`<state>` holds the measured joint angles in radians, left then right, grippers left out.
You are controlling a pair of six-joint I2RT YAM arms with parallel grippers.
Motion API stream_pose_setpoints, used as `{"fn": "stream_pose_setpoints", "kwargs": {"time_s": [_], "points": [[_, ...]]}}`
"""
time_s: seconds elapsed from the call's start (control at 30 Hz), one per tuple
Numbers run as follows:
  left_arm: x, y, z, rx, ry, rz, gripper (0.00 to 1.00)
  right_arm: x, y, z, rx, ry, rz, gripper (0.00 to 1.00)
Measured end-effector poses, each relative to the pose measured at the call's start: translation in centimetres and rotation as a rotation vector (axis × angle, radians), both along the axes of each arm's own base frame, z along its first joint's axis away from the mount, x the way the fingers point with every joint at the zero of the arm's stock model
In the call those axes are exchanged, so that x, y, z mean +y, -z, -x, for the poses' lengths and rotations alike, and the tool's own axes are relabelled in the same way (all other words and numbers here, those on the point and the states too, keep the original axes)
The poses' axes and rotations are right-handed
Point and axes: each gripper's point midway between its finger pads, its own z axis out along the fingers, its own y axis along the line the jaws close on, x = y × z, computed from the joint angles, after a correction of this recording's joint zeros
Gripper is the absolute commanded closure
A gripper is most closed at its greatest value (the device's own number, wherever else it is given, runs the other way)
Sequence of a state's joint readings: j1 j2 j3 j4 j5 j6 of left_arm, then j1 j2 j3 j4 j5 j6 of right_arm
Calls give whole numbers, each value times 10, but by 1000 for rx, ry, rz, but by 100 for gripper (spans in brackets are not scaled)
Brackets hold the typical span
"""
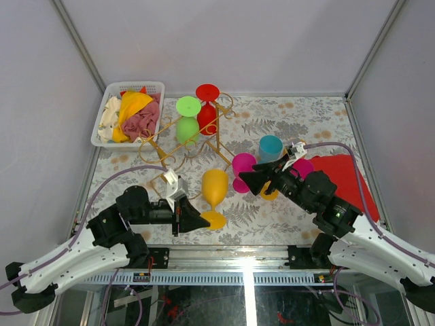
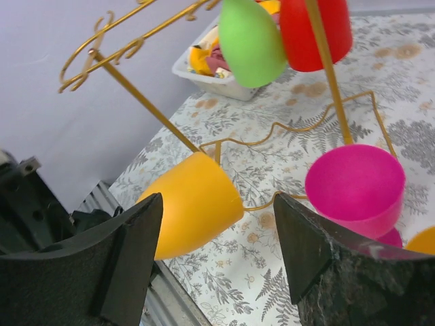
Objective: Take the wine glass off the wine glass rack
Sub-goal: Place the wine glass at the center of the board.
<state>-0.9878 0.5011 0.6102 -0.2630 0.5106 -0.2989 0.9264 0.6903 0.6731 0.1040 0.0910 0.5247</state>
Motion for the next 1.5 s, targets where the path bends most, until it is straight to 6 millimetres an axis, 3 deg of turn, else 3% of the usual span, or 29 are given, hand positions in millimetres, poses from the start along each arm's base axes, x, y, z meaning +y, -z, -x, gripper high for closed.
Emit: {"fn": "stream_pose_setpoints", "kwargs": {"time_s": [0.13,0.4,0.6,0.83,1.07,1.3,1.43,1.5], "points": [[5,11,7,-76,52,-4,100,-3,7,-8,64,40,-21,29],[12,5,28,-269,210,46,100,-7,9,-38,216,-21,-179,26],[15,8,33,-362,274,49,100,28,16,-6,325,-369,-205,25],[15,14,33,-395,293,40,100,35,0,27,322,-593,-234,27],[15,14,34,-402,298,43,100,37,-6,51,319,-754,-241,41],[16,13,37,-402,311,47,100,37,-6,60,304,-801,-223,55],[16,13,38,-401,314,47,100,36,-6,63,292,-819,-217,68],[16,13,38,-401,315,48,100,36,-7,64,283,-825,-217,82]]}}
